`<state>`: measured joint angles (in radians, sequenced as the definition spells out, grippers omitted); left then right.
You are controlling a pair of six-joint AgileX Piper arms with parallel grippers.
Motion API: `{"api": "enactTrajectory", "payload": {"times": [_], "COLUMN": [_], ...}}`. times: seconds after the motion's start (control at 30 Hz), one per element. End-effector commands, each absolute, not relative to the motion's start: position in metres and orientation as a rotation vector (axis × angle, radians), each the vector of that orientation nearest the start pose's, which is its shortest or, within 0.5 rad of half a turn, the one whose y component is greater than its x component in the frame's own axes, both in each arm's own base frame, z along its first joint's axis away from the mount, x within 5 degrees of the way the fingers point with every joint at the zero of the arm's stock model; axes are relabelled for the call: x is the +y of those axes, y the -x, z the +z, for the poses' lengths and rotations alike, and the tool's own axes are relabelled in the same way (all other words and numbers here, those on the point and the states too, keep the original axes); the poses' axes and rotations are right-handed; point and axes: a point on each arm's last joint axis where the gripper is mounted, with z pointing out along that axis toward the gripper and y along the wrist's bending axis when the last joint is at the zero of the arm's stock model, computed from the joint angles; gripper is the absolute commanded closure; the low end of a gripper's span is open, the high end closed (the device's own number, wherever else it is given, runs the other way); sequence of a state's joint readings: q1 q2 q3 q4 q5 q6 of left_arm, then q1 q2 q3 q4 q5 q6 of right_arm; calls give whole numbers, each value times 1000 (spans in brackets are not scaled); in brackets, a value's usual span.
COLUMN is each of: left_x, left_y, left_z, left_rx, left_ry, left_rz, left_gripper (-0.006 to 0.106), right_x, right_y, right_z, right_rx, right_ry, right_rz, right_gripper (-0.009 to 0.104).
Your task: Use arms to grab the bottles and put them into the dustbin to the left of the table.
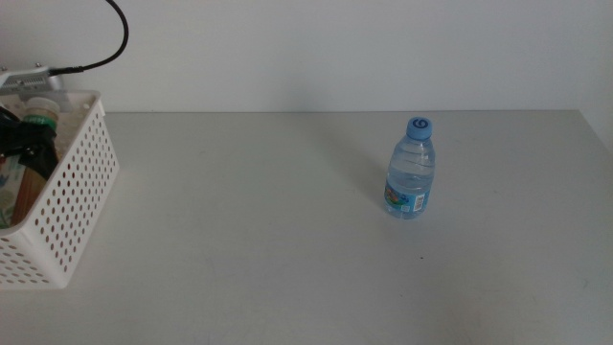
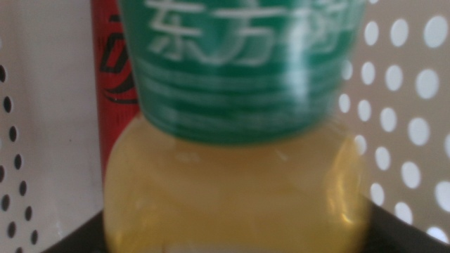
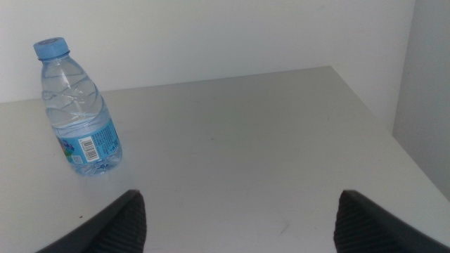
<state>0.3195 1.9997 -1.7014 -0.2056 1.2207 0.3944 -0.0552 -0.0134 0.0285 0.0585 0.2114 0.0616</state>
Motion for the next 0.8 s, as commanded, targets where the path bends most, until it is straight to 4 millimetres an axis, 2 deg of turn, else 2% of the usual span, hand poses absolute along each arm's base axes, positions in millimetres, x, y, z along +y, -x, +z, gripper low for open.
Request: {"api": "enactTrajectory", "payload": {"times": [0.0,0.03,0.23,0.43,0.5,0.6,0.77], "left_x": [110,110,105,82,68,35,-16], "left_y": [-394,-393,-379,-357,-348,-335,-299], "left_z": [291,296,327,366,384,406,424], "left_rx": [2818,2811,2760,2691,2632,2510,2253], "left_ry": [-41,-32,-22,2,-32,-219,-431], "left_rz": [-172,-164,-143,-187,-219,-242,-272], "left_gripper": [10,7,7,7,7,7,7], "right_x": [-3,-3,-3,-3,-3,-3,-3], "right_y": [-54,-54,-54,-54,-54,-54,-54], "right_z": [196,196,196,196,196,196,196], "right_rx": [1599,1599,1599,1599,1599,1599,1599], "right_ry": [-125,-125,-125,-125,-125,-125,-125], "right_rz": [38,38,38,38,38,38,38], "right_gripper": [1,1,1,1,1,1,1]}}
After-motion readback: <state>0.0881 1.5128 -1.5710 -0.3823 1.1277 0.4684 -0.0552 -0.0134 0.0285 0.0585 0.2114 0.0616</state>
